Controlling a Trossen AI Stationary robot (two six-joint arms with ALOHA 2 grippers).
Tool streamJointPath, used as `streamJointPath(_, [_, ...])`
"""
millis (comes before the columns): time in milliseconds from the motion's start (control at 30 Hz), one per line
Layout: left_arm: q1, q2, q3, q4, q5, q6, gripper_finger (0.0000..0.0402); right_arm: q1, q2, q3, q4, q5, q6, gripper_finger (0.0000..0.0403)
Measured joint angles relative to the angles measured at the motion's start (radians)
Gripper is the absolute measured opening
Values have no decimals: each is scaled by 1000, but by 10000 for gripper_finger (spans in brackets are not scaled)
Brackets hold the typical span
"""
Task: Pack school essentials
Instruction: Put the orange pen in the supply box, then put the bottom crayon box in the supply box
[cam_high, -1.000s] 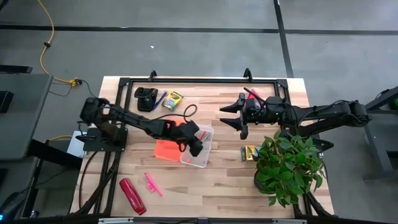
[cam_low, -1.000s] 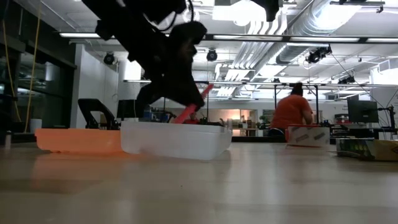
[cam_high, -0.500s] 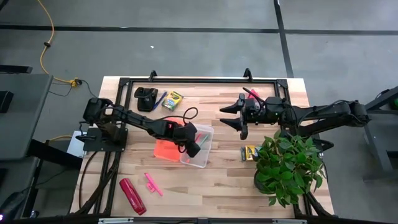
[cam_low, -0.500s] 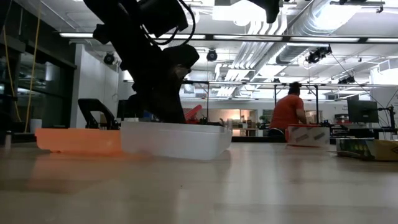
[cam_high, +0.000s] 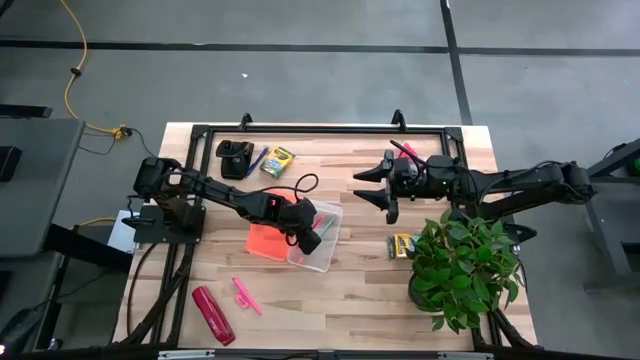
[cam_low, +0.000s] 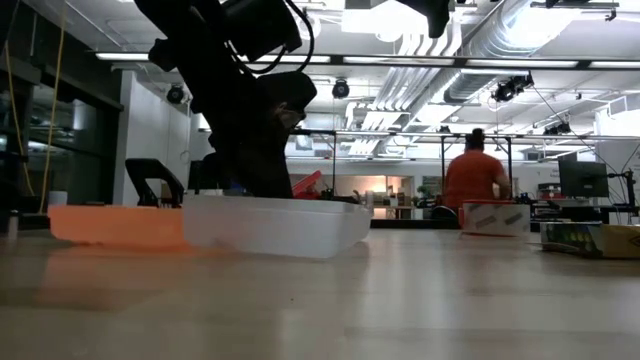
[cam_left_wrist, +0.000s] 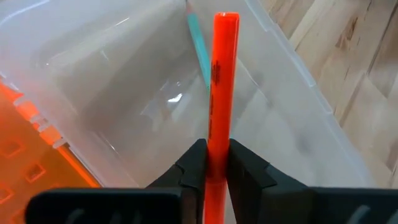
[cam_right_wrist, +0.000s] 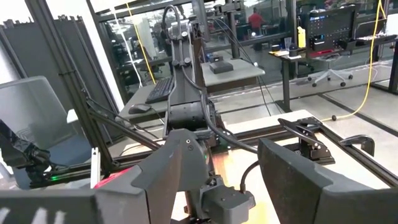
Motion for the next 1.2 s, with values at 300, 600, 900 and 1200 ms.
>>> streamJointPath(300, [14, -14, 0, -12, -15, 19, 130, 0, 0, 0, 0, 0, 0, 206])
streamJointPath(600, [91, -213, 0, -103, 9, 166, 170, 0, 0, 0, -4, 0, 0, 206])
streamJointPath(900, [118, -577, 0, -51, -121, 330, 168, 0, 0, 0, -5, 0, 0, 206])
streamJointPath(1200, [6, -896, -119, 168, -238, 493, 168, 0, 0, 0, -4, 0, 0, 206])
